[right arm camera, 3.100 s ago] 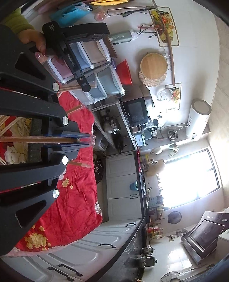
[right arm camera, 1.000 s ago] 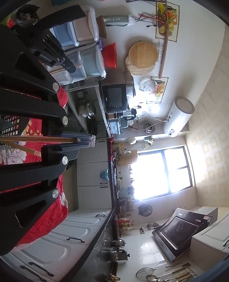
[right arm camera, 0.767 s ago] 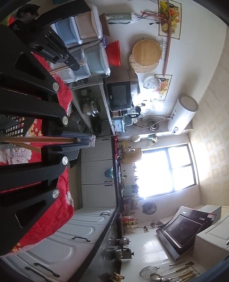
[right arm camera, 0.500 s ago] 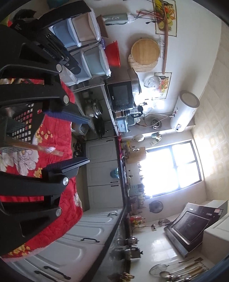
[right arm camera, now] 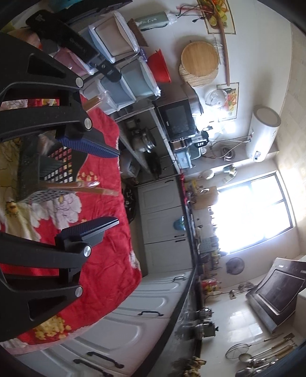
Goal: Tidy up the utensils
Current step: 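Open the left gripper into the caddy while the right gripper releases its chopstick, then withdraw both tools from the caddy back toward the chopstick pile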
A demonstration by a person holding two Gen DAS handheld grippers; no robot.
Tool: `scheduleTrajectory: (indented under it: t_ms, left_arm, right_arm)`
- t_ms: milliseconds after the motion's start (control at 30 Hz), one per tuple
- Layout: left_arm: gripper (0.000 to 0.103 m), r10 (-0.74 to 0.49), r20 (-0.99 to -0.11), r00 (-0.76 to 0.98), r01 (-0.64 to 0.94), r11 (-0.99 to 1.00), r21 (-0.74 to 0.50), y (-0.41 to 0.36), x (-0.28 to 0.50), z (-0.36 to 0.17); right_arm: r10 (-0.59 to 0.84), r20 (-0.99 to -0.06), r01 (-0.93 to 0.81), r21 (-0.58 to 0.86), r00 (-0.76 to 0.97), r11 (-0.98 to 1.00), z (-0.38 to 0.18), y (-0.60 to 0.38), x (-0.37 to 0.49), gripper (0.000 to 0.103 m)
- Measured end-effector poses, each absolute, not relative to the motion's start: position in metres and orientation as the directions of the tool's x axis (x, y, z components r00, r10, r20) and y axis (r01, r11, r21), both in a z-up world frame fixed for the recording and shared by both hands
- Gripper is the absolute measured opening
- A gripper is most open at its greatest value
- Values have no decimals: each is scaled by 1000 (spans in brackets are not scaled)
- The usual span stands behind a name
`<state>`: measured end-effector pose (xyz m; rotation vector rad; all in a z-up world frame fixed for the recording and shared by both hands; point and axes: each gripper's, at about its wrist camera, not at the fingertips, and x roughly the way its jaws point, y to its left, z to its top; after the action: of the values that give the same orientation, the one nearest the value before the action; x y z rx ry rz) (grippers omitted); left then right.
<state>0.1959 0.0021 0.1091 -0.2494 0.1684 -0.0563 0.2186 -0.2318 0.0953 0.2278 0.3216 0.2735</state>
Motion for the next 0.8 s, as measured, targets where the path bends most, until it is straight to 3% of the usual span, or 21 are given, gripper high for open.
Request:
scheduleTrajectory:
  t_ms: [167, 333, 800]
  left_arm:
    - [83, -105, -199, 974, 52, 966, -253, 4, 186, 109]
    - [90, -115, -237, 965, 57, 969, -239, 3, 176, 104]
    - [92, -127, -307, 943, 53, 970, -238, 8, 154, 87]
  right_arm:
    - [304, -304, -223, 273, 903, 936, 90, -235, 211, 53]
    - [307, -319, -222, 278, 896, 935, 86, -238, 204, 56]
    - [341, -363, -247, 282, 867, 927, 73, -238, 179, 66]
